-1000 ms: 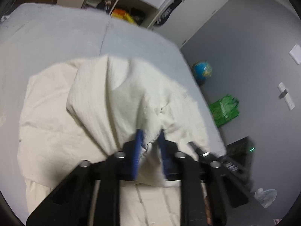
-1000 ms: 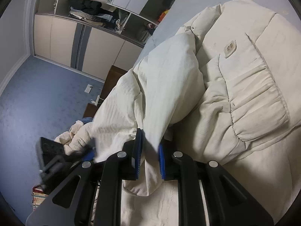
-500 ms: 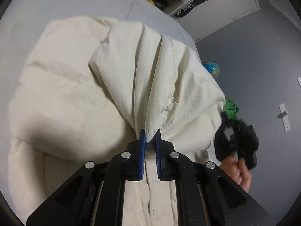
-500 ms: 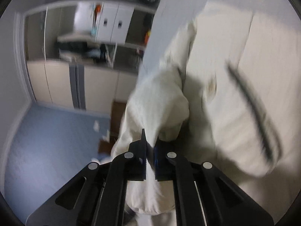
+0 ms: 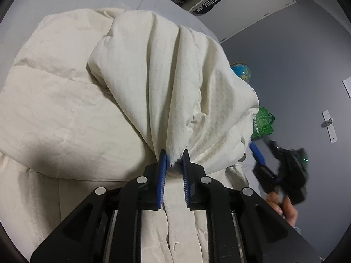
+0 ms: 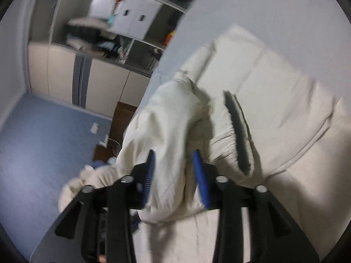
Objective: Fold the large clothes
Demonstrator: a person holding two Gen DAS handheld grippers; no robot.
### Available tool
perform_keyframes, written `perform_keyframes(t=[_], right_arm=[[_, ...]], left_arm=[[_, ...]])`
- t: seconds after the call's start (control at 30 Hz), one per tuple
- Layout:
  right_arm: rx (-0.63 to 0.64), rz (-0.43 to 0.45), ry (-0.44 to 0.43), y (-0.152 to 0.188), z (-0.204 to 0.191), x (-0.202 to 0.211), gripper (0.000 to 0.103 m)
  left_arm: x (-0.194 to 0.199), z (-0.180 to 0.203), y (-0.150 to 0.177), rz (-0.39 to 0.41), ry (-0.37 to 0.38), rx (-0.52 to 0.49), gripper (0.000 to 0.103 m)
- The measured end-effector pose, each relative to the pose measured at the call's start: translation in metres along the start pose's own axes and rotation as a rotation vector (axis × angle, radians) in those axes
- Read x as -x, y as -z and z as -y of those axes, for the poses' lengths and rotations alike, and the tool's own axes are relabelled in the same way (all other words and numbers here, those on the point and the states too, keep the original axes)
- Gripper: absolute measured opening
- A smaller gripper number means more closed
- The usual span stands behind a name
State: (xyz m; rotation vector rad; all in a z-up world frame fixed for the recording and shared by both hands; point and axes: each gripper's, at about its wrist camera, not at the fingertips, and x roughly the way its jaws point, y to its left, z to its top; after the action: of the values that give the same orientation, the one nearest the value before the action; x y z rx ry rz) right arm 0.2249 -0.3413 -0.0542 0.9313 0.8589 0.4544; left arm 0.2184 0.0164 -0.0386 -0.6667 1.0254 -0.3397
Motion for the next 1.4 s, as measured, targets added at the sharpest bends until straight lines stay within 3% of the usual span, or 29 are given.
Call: perform_keyframes(t=[0.1, 0.27, 0.3, 0.33, 0.37, 0.4, 0.6, 0.73, 0.8, 0.93, 1.03, 1.17, 1.27, 1.33, 1.4], right_arm=[[0.198, -0.035, 0.026, 0.01, -0.041, 0.001, 0.057], [0.53, -0.186, 0.176, 0.034, -0.097, -0.043, 0.058], [0.564, -0.213, 0.209, 0.04, -0.098, -0.051, 0.053], [0.578, -0.23, 0.23, 0.044, -0.098, -0.059, 0.033], [0.587, -0.249, 0.249, 0.048, -0.095, -0.064, 0.001], [0.567, -0.266, 0.254, 0.051, -0.087, -0.068, 0.001], [0.384, -0.218, 0.22, 0.065, -0.044, -0.048, 0.001], [0.298, -0.218, 0.18, 0.068, -0.02, -0.041, 0.001], [0.283, -0.204, 0.126, 0.066, -0.022, -0.039, 0.001], [0.302, -0.197, 0.098, 0.069, -0.028, -0.035, 0.003], [0.305, -0.199, 0.089, 0.071, -0.03, -0.032, 0.003], [0.299, -0.184, 0.078, 0.068, -0.027, -0.021, 0.003], [0.277, -0.179, 0.078, 0.059, -0.025, -0.013, 0.005], [0.272, -0.181, 0.087, 0.055, -0.022, -0.005, 0.021], [0.27, -0.179, 0.096, 0.05, -0.02, 0.005, 0.051]], left_arm=[[-0.001, 0.01, 0.002, 0.009, -0.008, -0.01, 0.018], [0.006, 0.014, 0.008, 0.013, -0.018, -0.031, 0.021], [0.008, 0.017, 0.009, 0.012, -0.018, -0.033, 0.022], [0.009, 0.019, 0.01, 0.011, -0.018, -0.037, 0.027], [0.01, 0.02, 0.01, 0.01, -0.017, -0.04, 0.03], [0.01, 0.022, 0.012, 0.009, -0.022, -0.044, 0.037], [0.009, 0.029, 0.02, 0.009, -0.046, -0.068, 0.051], [0.0, 0.023, 0.022, -0.015, -0.086, -0.066, 0.052], [-0.006, 0.015, 0.025, -0.039, -0.103, -0.05, 0.05], [-0.01, 0.009, 0.031, -0.073, -0.127, -0.043, 0.041], [-0.011, 0.011, 0.035, -0.082, -0.145, -0.059, 0.041], [-0.005, 0.013, 0.038, -0.088, -0.114, -0.04, 0.043], [0.009, 0.018, 0.045, -0.073, -0.11, -0.057, 0.052], [0.021, 0.022, 0.049, -0.06, -0.11, -0.072, 0.065], [0.031, 0.024, 0.049, -0.051, -0.119, -0.087, 0.073]])
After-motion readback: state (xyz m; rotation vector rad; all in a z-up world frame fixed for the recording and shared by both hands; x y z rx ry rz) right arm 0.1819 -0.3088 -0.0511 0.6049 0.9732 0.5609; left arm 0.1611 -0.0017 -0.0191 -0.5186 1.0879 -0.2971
